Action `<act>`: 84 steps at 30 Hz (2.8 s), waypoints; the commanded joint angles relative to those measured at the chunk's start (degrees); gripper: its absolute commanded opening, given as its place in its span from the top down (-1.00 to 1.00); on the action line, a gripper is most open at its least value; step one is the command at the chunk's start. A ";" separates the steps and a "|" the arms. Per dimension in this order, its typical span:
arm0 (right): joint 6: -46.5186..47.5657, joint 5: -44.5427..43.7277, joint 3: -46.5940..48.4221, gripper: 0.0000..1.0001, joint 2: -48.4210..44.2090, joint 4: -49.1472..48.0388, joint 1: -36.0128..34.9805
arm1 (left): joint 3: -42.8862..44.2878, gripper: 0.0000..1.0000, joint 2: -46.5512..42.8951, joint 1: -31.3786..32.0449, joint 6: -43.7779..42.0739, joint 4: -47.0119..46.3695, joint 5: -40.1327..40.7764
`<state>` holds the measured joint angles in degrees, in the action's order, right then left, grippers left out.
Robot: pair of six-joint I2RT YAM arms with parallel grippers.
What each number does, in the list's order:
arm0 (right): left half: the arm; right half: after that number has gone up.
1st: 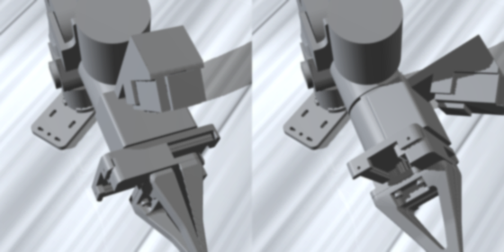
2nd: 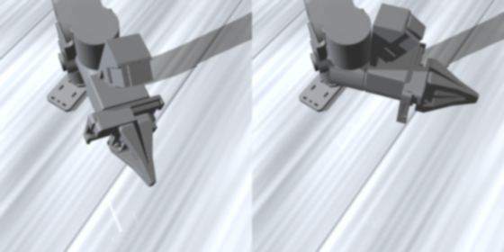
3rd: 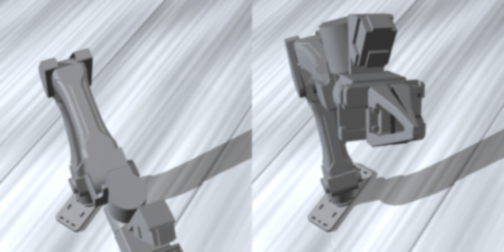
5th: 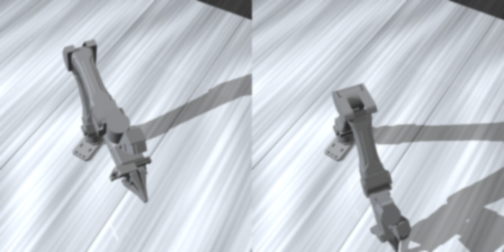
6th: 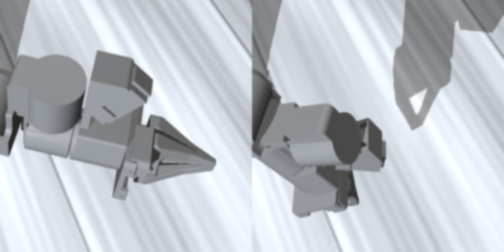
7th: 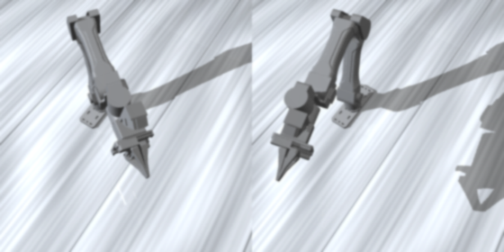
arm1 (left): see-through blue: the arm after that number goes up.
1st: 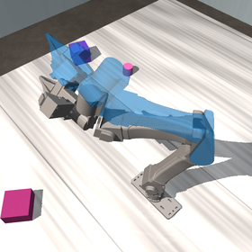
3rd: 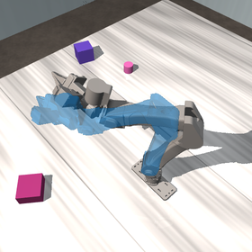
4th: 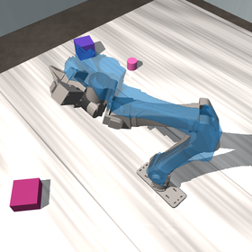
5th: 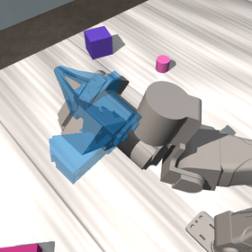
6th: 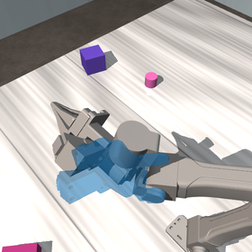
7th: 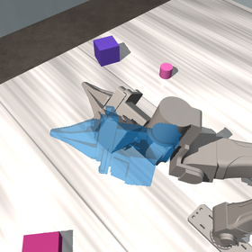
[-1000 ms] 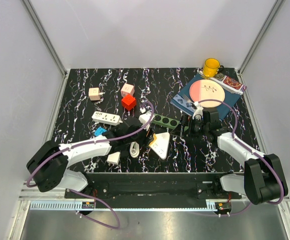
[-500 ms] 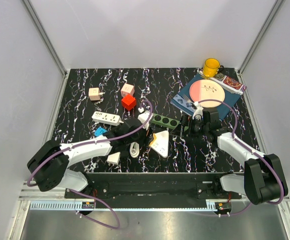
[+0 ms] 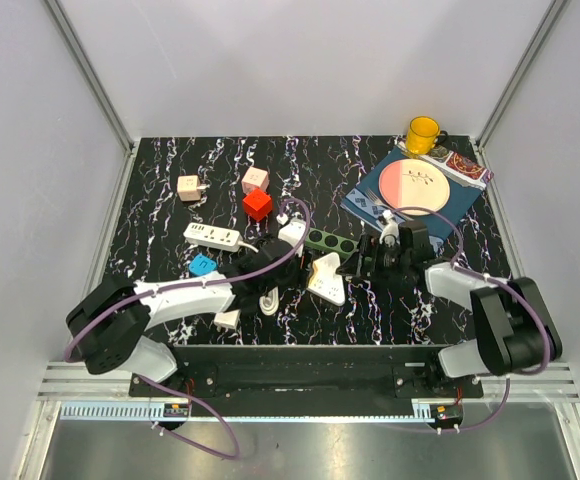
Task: Insert the plug
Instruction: Insert the plug into the socket.
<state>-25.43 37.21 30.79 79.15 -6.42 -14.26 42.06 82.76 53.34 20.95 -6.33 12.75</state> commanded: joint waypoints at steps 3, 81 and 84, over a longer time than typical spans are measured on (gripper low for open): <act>-6.99 3.04 -1.34 -0.67 7.84 -11.42 -0.94 | 1.61 1.00 4.86 1.94 1.81 7.91 4.82; -19.39 2.52 -12.59 1.00 2.24 -21.27 0.64 | 0.74 1.00 21.74 15.21 17.81 -6.51 13.79; -19.22 1.81 -12.85 1.00 1.18 -21.53 0.64 | 1.88 1.00 22.09 15.21 17.99 -5.10 15.19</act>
<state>-42.11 34.48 18.81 82.28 -28.47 -11.55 44.21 97.62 66.32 32.86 -22.20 40.36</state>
